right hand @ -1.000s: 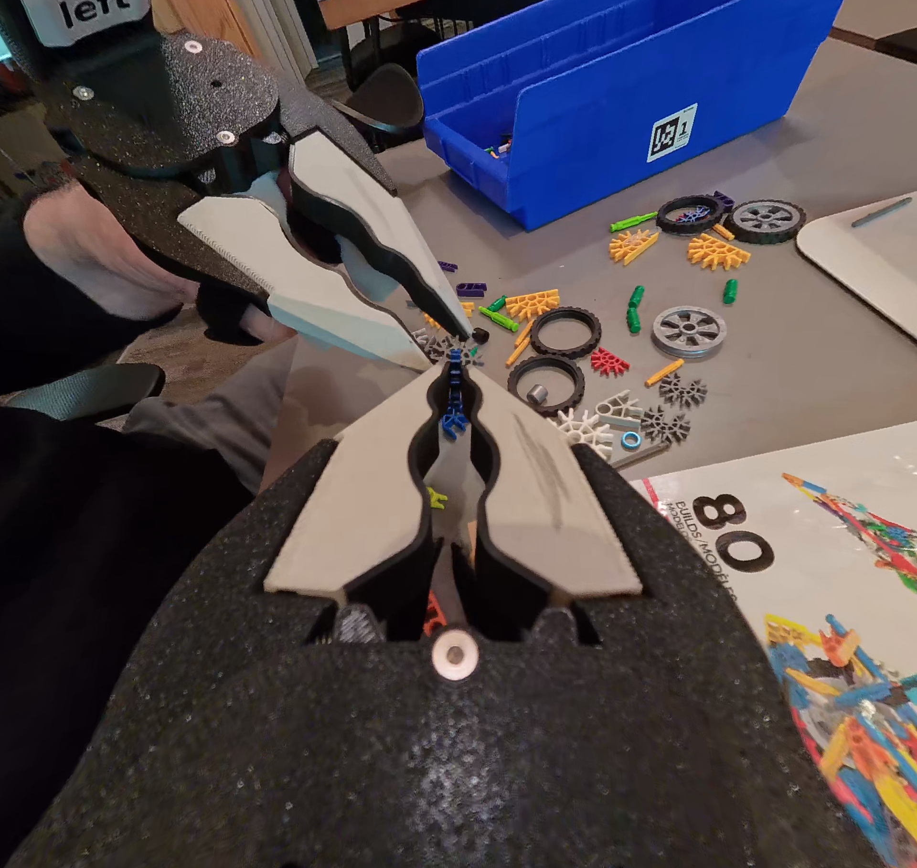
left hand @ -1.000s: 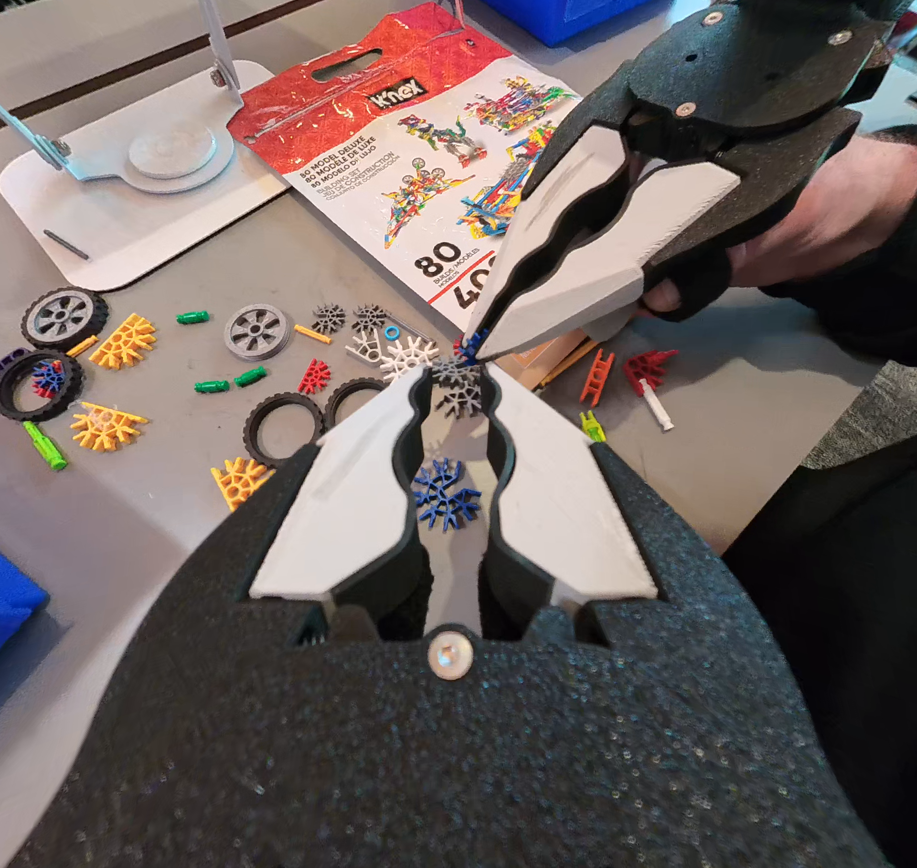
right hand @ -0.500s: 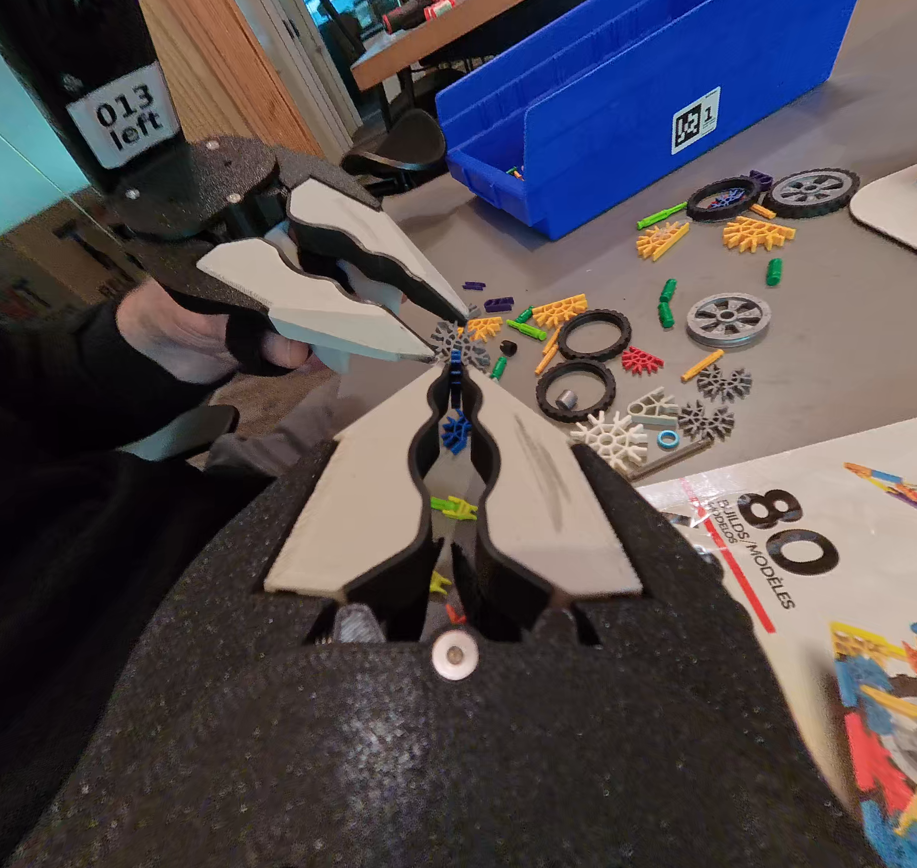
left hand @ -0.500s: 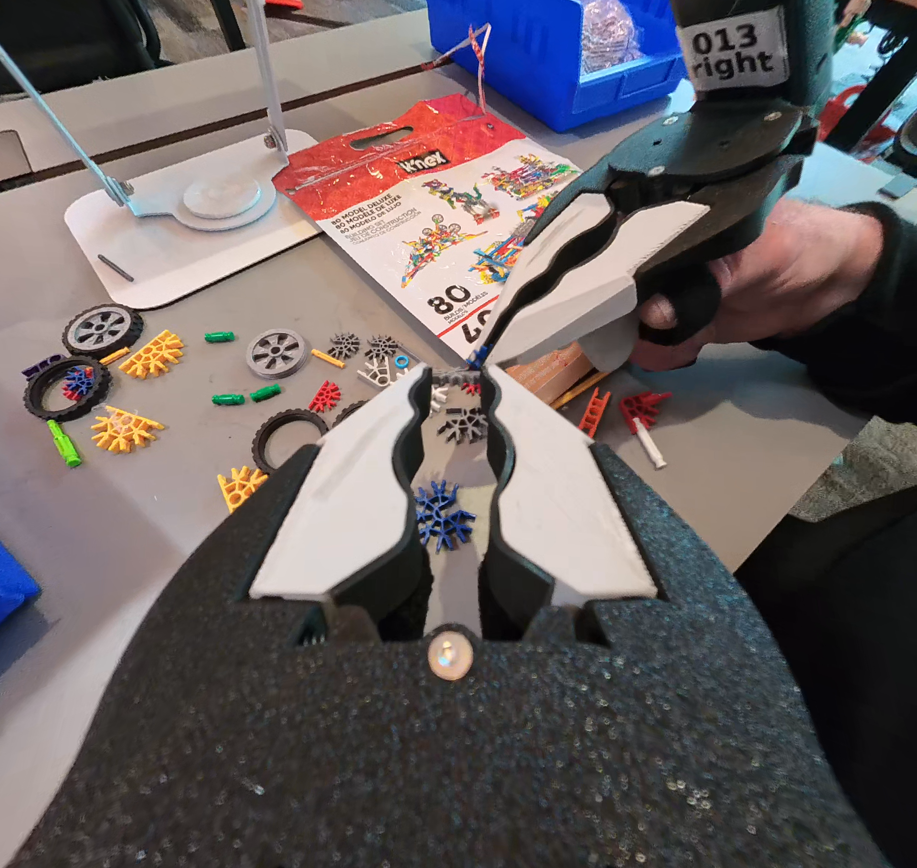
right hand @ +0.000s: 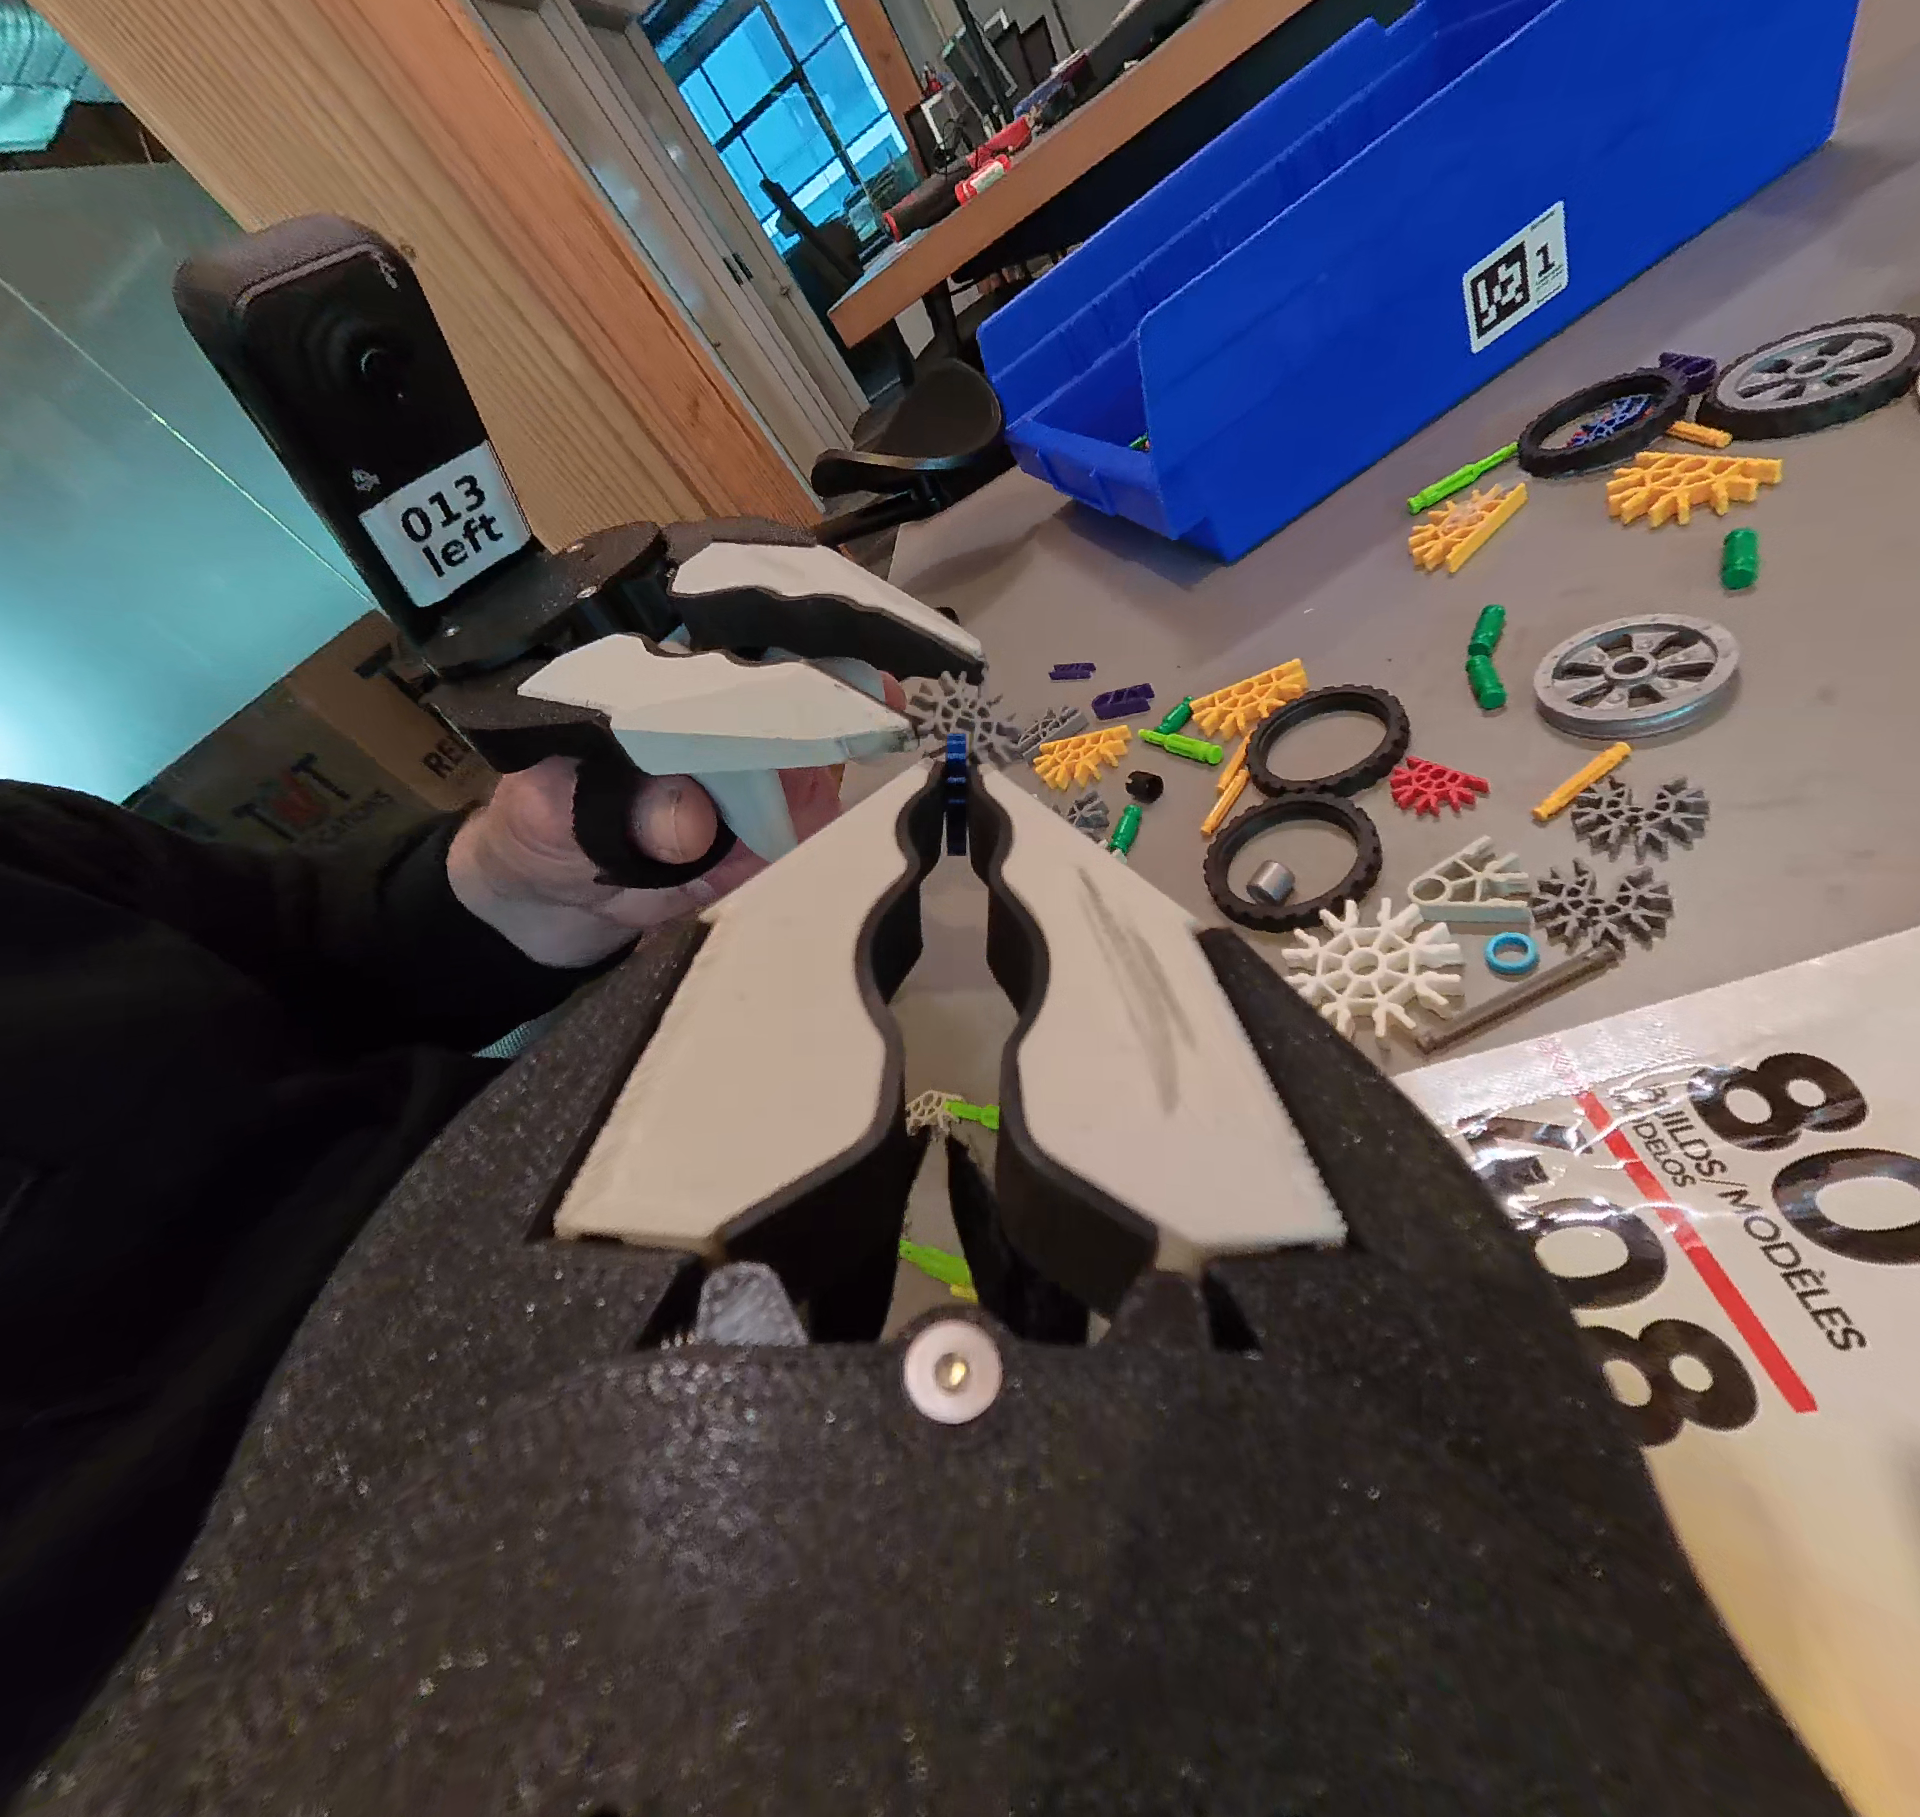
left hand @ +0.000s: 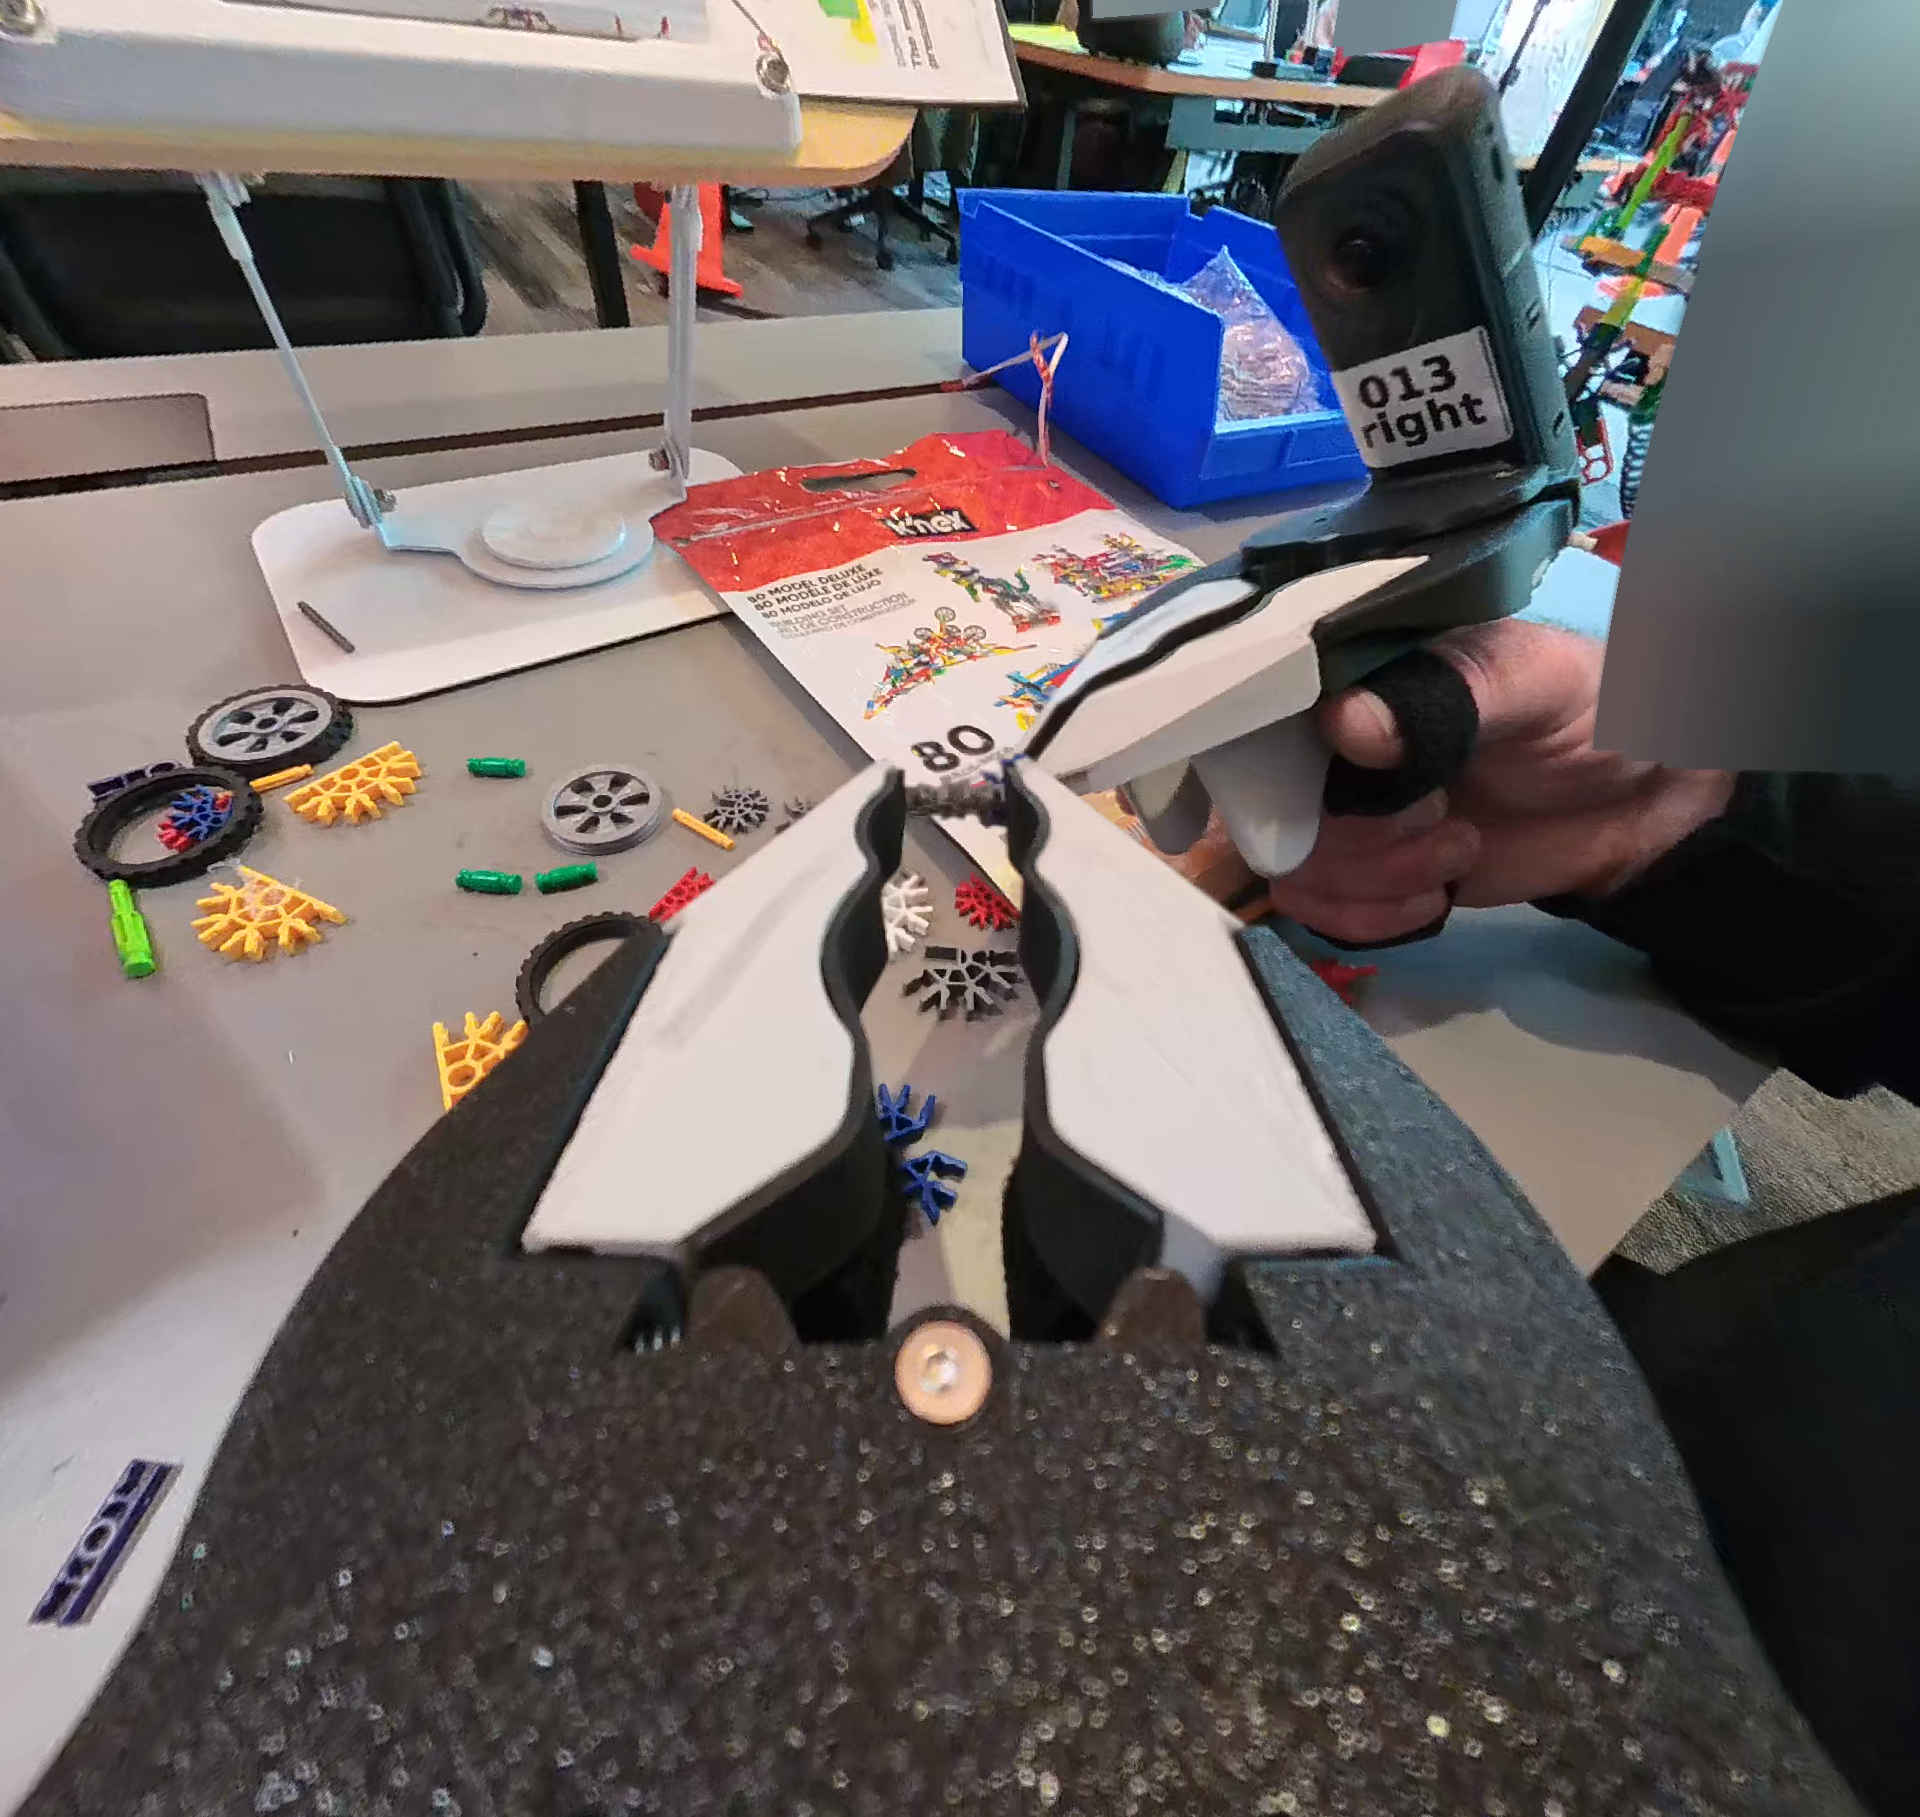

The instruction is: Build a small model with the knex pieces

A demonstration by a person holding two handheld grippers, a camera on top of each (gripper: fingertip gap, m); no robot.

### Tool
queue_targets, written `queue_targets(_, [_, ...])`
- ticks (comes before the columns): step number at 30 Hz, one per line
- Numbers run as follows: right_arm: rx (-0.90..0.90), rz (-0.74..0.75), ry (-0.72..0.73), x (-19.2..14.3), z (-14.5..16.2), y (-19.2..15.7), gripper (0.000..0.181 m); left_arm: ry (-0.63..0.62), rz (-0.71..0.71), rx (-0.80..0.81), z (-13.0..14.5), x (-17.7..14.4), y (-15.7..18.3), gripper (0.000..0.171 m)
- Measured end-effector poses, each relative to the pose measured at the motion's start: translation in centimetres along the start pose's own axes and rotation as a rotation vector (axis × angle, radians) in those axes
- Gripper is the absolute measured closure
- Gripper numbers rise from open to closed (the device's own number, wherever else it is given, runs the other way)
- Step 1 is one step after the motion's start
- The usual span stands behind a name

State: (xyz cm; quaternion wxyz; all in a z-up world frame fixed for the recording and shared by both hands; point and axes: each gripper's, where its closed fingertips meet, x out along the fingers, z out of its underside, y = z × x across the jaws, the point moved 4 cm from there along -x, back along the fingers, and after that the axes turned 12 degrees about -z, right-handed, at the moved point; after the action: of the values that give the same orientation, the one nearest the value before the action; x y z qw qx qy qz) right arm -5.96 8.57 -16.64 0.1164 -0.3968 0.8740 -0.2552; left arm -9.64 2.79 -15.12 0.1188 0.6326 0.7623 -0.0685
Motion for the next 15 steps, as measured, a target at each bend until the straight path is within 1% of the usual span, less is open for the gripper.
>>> queue_targets(6, [0.014, -0.016, 0.024, -0.10, -0.30, -0.16, 0.179, 0.064, -0.023, 0.001, -0.30, -0.01, 0.00, 0.155])
queue_targets(15, [-0.006, -0.006, 0.048, -0.22, -0.64, -0.15, 0.179, 0.092, -0.002, -0.015, -0.19, 0.06, 0.15, 0.155])
